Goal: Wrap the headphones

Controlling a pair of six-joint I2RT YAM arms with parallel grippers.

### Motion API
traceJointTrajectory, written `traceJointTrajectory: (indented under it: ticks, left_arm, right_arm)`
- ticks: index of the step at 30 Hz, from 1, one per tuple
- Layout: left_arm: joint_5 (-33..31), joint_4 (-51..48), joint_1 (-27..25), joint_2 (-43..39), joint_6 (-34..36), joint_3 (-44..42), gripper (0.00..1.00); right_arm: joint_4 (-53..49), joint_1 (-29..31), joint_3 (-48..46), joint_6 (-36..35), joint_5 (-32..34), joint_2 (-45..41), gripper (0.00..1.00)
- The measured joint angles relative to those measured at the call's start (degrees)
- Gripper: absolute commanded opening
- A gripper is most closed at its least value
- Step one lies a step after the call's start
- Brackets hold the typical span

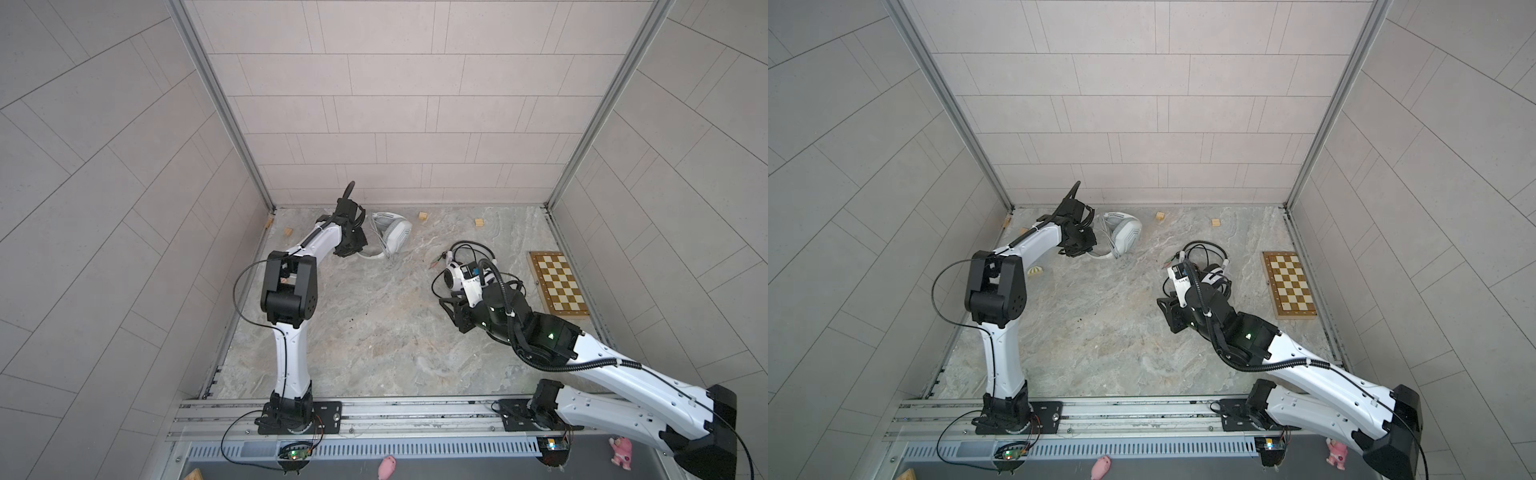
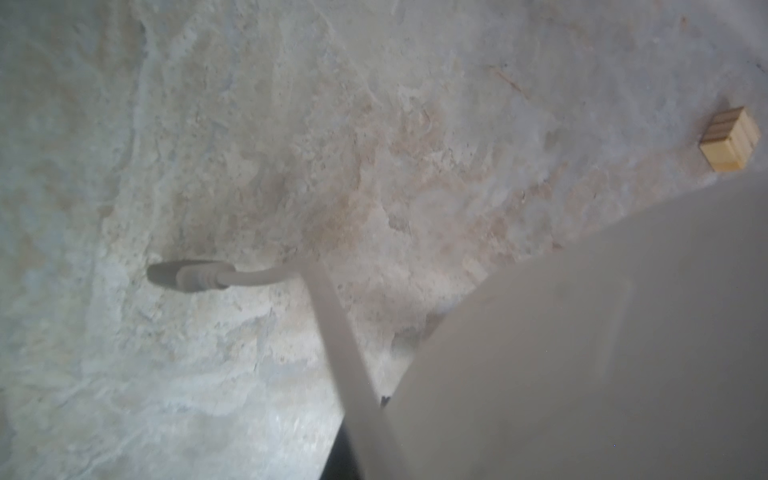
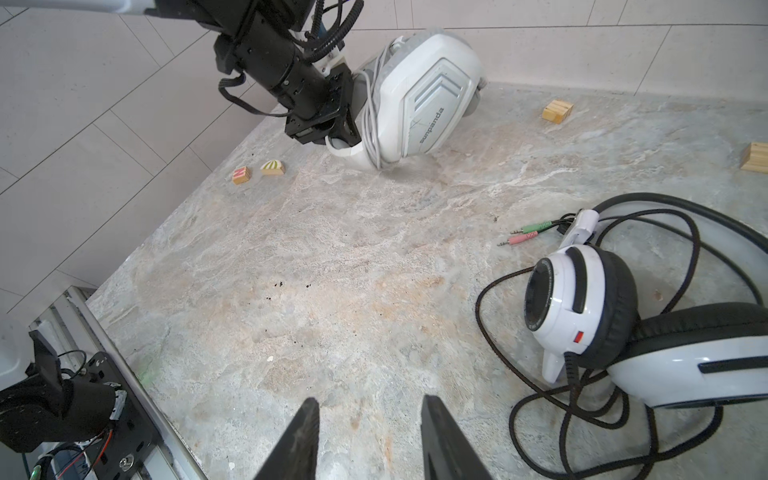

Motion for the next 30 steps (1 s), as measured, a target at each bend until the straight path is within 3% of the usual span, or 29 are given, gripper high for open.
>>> traceJointTrajectory:
  ticks: [6,13,19,30]
  left_arm:
    - [-0.85,-5.46,1.79,7.58,0.59,4.39,0.0]
    - [-1.62,-7.26,2.54,8.2,1.2,5.77,0.01]
    - [-2.25,-7.17,2.51,7.87,1.38,5.29,0.22]
    - [-4.04,-7.48,2.25,1.33,2.1,-1.81,0.48]
  right_arm:
    - [-1.09,-1.11,-1.62,0.35,0.0,-2.95,0.42]
    - [-1.53,-1.38,-2.38,0.5,-0.28,-2.93,0.42]
    - [-1.55,-1.46,-2.45,0.66,-0.5,-2.93,0.42]
    - [-1.42,-1.49,-3.19,1.31,-0.7,-2.95,0.42]
